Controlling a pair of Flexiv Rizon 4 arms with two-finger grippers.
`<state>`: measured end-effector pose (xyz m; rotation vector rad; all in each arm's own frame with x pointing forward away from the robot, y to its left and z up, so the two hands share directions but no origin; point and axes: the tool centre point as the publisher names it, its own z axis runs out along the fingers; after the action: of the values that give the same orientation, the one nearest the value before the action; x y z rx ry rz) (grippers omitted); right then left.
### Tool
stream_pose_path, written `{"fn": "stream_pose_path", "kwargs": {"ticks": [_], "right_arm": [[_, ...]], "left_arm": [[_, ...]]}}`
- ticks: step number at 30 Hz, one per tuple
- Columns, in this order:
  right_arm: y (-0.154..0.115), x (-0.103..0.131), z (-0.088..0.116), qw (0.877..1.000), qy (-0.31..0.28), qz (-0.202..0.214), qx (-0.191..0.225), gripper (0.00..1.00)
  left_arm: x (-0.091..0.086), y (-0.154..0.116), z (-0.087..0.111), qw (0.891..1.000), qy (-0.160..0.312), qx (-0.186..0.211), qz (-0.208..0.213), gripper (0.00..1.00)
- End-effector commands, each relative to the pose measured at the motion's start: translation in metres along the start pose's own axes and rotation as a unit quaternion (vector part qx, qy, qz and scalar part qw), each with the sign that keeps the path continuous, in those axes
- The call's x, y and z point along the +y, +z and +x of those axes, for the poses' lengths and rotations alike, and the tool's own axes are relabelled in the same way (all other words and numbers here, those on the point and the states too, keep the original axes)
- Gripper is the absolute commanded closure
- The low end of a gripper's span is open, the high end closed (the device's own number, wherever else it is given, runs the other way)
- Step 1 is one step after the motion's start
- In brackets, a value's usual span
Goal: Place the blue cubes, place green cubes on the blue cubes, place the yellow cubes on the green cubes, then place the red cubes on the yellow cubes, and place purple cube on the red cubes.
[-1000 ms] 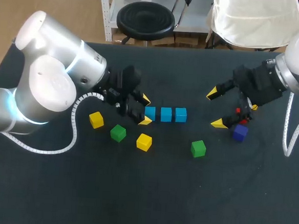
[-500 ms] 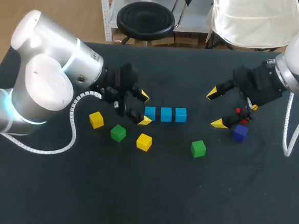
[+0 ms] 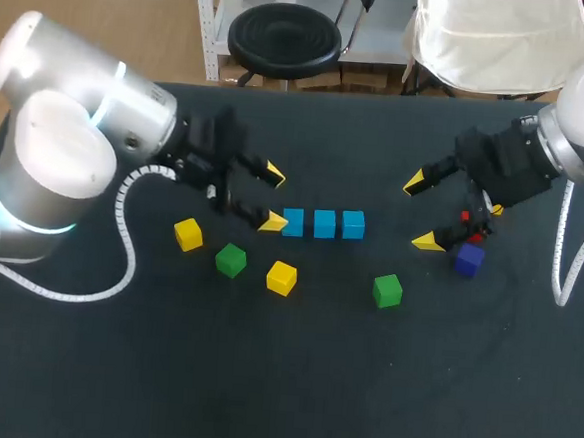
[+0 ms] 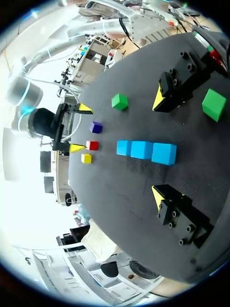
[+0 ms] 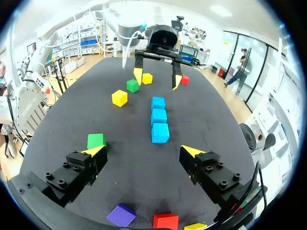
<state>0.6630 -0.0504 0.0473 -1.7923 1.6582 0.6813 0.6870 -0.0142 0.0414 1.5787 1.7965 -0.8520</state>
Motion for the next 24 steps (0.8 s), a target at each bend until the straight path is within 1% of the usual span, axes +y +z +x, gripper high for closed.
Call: {"fn": "stream_pose_path", "kwargs": {"ticks": [1,8,11,12,14,16,24], "right_arm": [[0.0,0.0,0.0,1.0,-0.001,0.0,-0.001,0.0],[0.0,0.0,0.0,1.0,-0.001,0.0,-0.001,0.0],[0.0,0.0,0.0,1.0,-0.001,0.0,-0.001,0.0],[0.0,0.0,0.0,1.0,-0.001,0.0,-0.001,0.0],[0.0,0.0,0.0,1.0,-0.001,0.0,-0.001,0.0],[0.0,0.0,0.0,1.0,-0.001,0.0,-0.001,0.0],[0.0,0.0,0.0,1.0,-0.001,0.0,-0.001,0.0]], "left_arm": [[-0.003,-0.016,-0.007,1.0,0.007,-0.005,0.007,0.0],[-0.011,-0.031,-0.021,0.999,0.03,0.019,0.01,0.0],[-0.017,-0.035,-0.024,0.999,0.029,0.028,0.008,0.0],[-0.018,-0.036,-0.025,0.999,0.029,0.035,0.005,0.0],[-0.021,-0.04,-0.025,0.999,0.027,0.038,0.006,0.0],[-0.024,-0.044,-0.021,0.999,0.006,0.035,0.016,0.0],[-0.024,-0.044,-0.021,0.999,0.006,0.035,0.016,0.0]]}}
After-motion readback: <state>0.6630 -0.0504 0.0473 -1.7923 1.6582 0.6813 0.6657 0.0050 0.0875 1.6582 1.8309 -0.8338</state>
